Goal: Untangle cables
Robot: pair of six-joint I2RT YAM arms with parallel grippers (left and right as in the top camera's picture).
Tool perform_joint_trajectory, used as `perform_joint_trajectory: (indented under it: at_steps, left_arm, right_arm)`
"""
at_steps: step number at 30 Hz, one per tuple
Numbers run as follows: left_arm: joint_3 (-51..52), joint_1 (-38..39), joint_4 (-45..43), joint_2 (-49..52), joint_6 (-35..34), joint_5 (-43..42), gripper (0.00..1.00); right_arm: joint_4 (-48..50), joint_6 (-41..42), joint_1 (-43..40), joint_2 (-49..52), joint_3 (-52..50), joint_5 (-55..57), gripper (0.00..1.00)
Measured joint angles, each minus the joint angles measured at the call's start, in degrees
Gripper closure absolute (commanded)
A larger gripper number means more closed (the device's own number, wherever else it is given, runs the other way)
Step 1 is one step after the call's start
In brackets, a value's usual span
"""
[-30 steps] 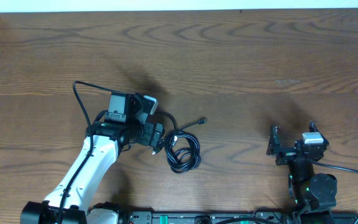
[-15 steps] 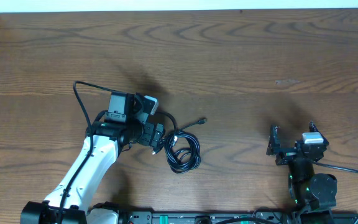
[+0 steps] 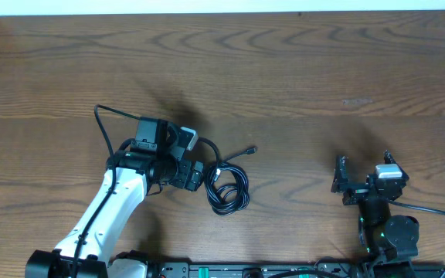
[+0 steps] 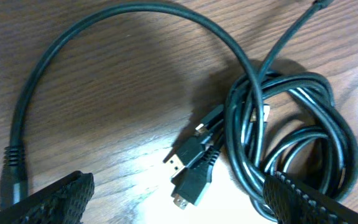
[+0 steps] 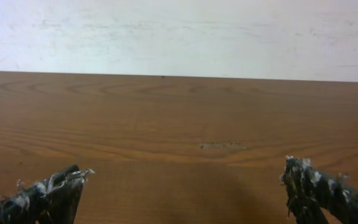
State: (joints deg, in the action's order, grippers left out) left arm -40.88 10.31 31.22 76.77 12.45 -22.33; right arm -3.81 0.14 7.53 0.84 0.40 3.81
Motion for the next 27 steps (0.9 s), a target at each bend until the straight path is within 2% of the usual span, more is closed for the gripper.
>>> perform_joint_trajectory:
  at_steps: [27]
  left_arm:
    - [0.0,0.0,0.0,0.0,0.0,-2.0,0.09]
  right_arm:
    - [0.0,0.0,0.0,0.0,0.0,0.0,0.01]
